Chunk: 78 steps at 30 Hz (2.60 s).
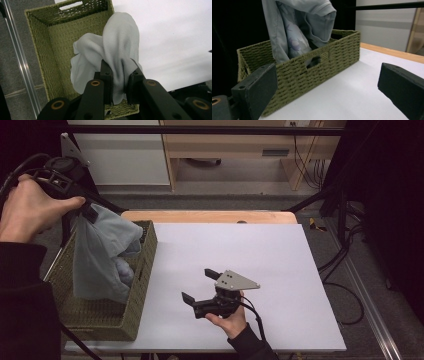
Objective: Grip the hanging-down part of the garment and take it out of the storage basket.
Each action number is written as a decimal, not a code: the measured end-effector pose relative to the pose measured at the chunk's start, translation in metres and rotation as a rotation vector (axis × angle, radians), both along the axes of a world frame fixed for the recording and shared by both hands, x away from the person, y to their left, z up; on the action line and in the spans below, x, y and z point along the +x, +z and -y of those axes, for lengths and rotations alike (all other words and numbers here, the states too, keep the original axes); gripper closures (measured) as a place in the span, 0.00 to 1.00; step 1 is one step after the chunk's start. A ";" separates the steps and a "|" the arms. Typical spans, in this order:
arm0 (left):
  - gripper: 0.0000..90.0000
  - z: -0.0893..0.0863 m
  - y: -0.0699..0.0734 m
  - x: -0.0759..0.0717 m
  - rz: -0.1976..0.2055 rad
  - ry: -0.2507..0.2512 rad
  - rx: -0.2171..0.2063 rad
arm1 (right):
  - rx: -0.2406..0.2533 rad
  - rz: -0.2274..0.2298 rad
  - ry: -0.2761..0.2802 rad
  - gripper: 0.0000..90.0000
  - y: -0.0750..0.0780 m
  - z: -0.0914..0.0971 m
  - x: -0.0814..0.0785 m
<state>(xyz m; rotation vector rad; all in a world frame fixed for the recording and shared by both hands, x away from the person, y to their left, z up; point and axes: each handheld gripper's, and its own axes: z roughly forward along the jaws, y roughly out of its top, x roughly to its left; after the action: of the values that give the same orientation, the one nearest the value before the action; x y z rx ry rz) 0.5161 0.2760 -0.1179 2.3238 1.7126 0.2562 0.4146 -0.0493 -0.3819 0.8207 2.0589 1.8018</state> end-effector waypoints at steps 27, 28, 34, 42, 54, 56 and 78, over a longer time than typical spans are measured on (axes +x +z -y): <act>0.87 0.001 -0.004 0.004 -0.016 -0.010 0.007 | -0.035 0.005 0.149 0.06 0.006 -0.121 0.034; 0.87 0.001 -0.005 0.004 -0.014 -0.005 0.006 | -0.034 -0.005 0.159 0.07 0.007 -0.128 0.034; 0.87 0.002 -0.008 0.006 -0.025 -0.014 0.011 | -0.040 0.000 0.176 0.07 0.007 -0.146 0.036; 0.87 0.005 -0.007 0.005 -0.025 -0.014 0.022 | -0.072 -0.029 0.165 0.11 -0.003 -0.171 0.044; 0.87 0.006 -0.007 0.004 -0.020 -0.018 0.021 | -0.108 -0.045 0.168 0.29 -0.015 -0.190 0.053; 0.87 0.005 -0.006 0.004 -0.018 -0.017 0.021 | -0.125 -0.034 0.167 0.40 -0.016 -0.192 0.052; 0.87 0.000 -0.006 0.001 0.006 -0.013 0.008 | -0.120 -0.016 0.231 0.97 0.019 -0.127 0.048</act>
<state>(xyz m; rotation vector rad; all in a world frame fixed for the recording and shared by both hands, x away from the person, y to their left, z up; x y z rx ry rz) 0.5167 0.2757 -0.1236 2.3366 1.6967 0.2676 0.4623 0.0780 -0.3630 0.5867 2.3290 1.7658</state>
